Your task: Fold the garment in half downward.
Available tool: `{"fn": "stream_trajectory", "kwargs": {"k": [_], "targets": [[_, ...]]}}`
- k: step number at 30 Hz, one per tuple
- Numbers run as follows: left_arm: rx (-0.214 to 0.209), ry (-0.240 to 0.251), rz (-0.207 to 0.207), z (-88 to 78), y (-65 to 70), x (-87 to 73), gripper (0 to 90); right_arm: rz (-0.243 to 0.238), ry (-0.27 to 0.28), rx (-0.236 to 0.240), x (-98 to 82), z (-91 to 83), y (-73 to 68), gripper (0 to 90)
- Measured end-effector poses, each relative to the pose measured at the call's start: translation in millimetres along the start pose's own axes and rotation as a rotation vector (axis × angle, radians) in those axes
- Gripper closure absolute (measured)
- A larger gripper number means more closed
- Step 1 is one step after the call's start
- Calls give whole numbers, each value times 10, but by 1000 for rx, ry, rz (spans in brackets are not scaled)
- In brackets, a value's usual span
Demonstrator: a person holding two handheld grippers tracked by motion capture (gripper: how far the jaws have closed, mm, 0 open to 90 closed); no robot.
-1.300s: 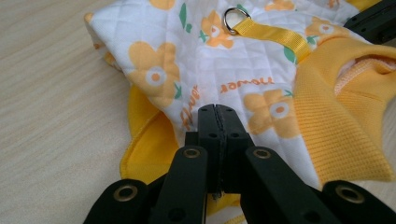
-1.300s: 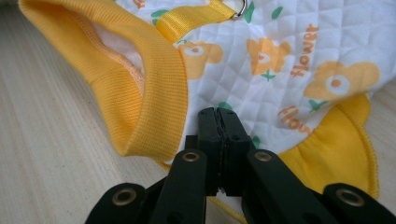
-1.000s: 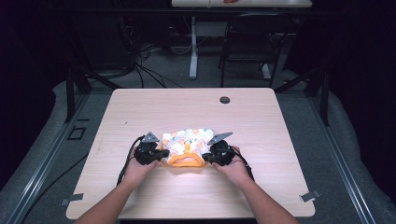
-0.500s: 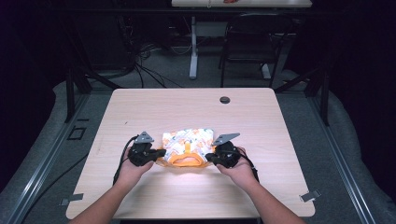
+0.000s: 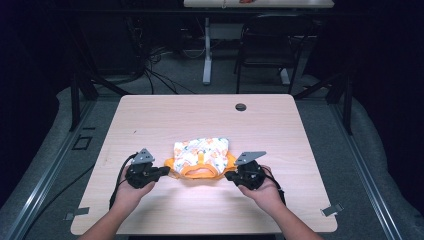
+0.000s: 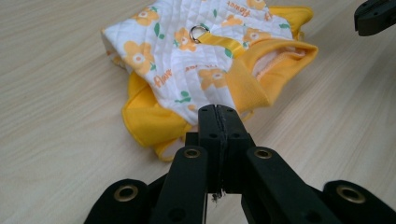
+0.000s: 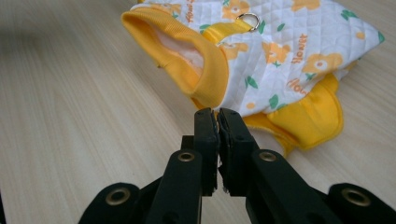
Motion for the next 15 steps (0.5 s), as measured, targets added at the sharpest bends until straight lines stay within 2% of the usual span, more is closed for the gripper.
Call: {"fn": "stream_trajectory", "kwargs": {"k": [7, 15], "targets": [[7, 19, -30, -122, -29, -191, 893, 15, 21, -14, -175, -77, -128, 852], [10, 16, -42, -175, -18, -413, 886, 32, 30, -18, -318, -109, -212, 848]]}}
Point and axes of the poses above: each handheld gripper's, and its own axes: z roughly forward along the jaws, x roughly out of its top, y roughly to its right, the point moved 9 cm from there along z, roughly forward along the jaws, and after that the axes turned 8 degrees about -z, right-handed, at the moved point
